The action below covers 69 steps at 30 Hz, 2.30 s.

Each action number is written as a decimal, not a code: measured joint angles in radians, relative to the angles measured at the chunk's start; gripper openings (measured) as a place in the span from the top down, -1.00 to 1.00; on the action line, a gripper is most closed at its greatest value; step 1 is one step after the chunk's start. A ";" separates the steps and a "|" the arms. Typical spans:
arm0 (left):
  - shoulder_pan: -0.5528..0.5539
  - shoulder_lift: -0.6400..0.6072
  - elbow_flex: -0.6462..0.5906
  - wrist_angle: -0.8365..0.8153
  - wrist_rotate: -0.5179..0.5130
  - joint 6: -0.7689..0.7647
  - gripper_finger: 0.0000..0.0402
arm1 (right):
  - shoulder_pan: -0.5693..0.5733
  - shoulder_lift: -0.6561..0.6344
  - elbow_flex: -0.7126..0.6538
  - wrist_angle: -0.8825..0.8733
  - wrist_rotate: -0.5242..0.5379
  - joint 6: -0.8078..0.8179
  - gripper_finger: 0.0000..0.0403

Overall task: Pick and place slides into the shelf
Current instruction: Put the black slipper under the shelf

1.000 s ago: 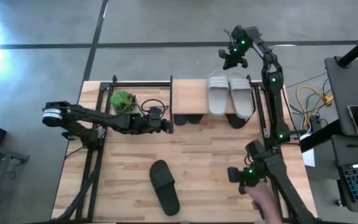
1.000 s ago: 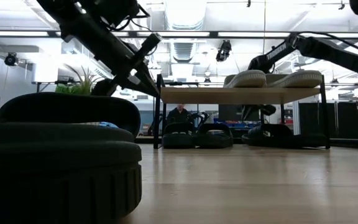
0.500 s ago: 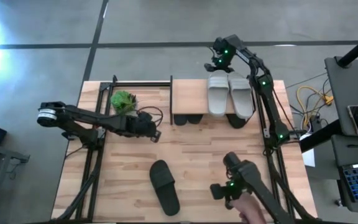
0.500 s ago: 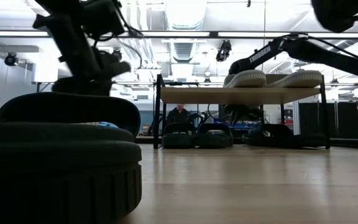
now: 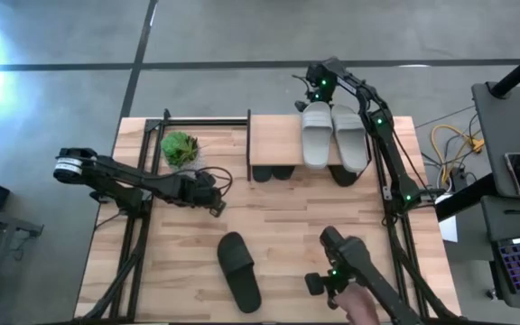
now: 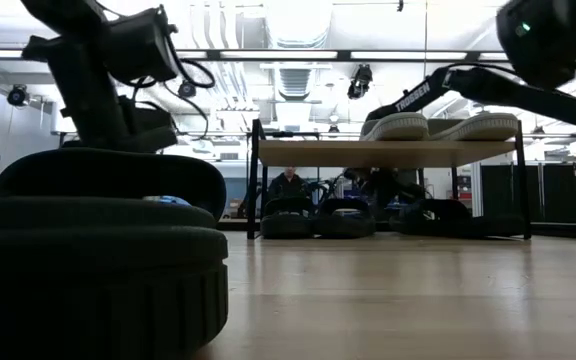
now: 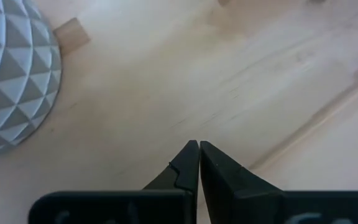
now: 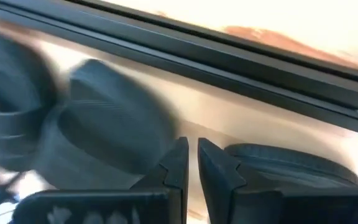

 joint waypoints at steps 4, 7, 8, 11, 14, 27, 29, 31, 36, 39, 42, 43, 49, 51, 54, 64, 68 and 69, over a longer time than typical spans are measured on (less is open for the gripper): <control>0.000 0.000 -0.025 -0.002 0.001 0.000 1.00 | -0.006 -0.013 -0.082 0.007 0.047 0.003 0.86; 0.000 0.000 -0.037 -0.003 0.002 0.000 1.00 | -0.009 -0.032 -0.145 -0.005 0.063 -0.005 0.86; 0.000 0.000 -0.037 -0.004 0.001 0.001 1.00 | -0.009 -0.035 -0.163 0.000 0.078 -0.011 0.86; 0.000 0.000 -0.037 0.003 -0.003 0.001 1.00 | -0.010 -0.041 -0.189 -0.004 0.141 -0.018 0.86; 0.000 0.000 -0.035 0.003 -0.006 0.001 1.00 | -0.013 -0.041 -0.177 -0.005 0.210 -0.034 0.86; 0.001 0.000 -0.032 0.095 -0.014 0.001 1.00 | -0.061 -0.166 -0.003 0.094 0.511 -0.036 0.86; 0.001 0.000 -0.031 0.142 -0.014 0.004 1.00 | -0.073 -0.202 -0.005 0.144 0.608 -0.026 0.86; 0.001 0.000 -0.031 0.204 -0.014 0.005 1.00 | -0.081 -0.248 -0.002 0.216 0.652 -0.009 0.86; 0.001 0.002 -0.032 0.423 0.047 0.047 1.00 | -0.078 -0.367 0.013 0.343 0.650 0.009 0.86; 0.006 0.008 -0.031 0.615 0.125 0.106 1.00 | -0.065 -0.448 0.011 0.365 0.649 0.010 0.86; 0.020 0.028 -0.007 0.769 0.149 0.138 1.00 | -0.046 -0.526 0.013 0.327 0.637 0.006 0.86; 0.030 0.041 0.005 0.786 0.152 0.140 1.00 | -0.040 -0.546 0.012 0.299 0.638 0.005 0.86; 0.083 0.198 0.089 0.850 0.304 0.136 1.00 | 0.016 -0.676 -0.024 0.230 0.640 -0.001 0.86; 0.082 0.256 0.118 0.859 0.377 0.139 1.00 | 0.041 -0.714 -0.046 0.198 0.640 -0.019 0.86; 0.070 0.294 0.134 0.817 0.427 0.125 1.00 | 0.085 -0.761 -0.099 0.102 0.636 -0.032 0.86; -0.017 -0.093 0.149 0.294 0.319 0.089 1.00 | 0.379 -1.032 -0.415 0.033 0.546 0.116 0.86; -0.132 -0.225 0.118 0.089 0.309 0.006 1.00 | 0.569 -1.157 -0.530 0.041 0.468 0.304 0.86; -0.163 -0.241 0.109 0.063 0.300 -0.018 1.00 | 0.628 -1.183 -0.554 0.043 0.466 0.363 0.86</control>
